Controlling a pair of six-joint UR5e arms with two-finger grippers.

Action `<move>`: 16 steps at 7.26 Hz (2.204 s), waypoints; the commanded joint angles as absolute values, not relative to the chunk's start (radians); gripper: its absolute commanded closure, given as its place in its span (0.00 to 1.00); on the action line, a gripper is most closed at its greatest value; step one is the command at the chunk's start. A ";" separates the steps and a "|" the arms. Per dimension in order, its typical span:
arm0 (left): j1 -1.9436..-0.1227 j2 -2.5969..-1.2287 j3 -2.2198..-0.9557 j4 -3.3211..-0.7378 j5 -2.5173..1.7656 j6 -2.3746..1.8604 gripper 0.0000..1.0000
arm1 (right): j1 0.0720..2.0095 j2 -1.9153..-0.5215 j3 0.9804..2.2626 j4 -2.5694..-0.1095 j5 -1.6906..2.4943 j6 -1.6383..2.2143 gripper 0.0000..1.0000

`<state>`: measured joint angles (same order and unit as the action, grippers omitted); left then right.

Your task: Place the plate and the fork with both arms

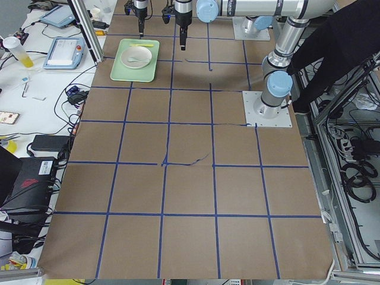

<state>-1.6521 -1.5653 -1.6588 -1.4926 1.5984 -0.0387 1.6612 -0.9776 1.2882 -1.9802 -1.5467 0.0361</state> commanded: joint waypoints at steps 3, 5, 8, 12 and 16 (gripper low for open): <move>-1.652 -1.562 -1.660 -1.494 1.601 -0.038 0.00 | 1.605 -1.516 1.680 -1.859 -1.581 0.090 0.00; -1.652 -1.560 -1.663 -1.496 1.603 -0.038 0.00 | 1.609 -1.618 1.700 -1.704 -1.632 0.086 0.00; -1.652 -1.546 -1.646 -1.500 1.601 -0.043 0.00 | 1.612 -1.621 1.669 -1.629 -1.625 0.103 0.00; -1.652 -1.545 -1.563 -1.612 1.586 -0.048 0.00 | 1.628 -1.561 1.547 -1.579 -1.565 0.107 0.00; -1.652 -1.551 -1.566 -1.612 1.588 -0.049 0.00 | 1.634 -1.555 1.526 -1.506 -1.572 0.104 0.00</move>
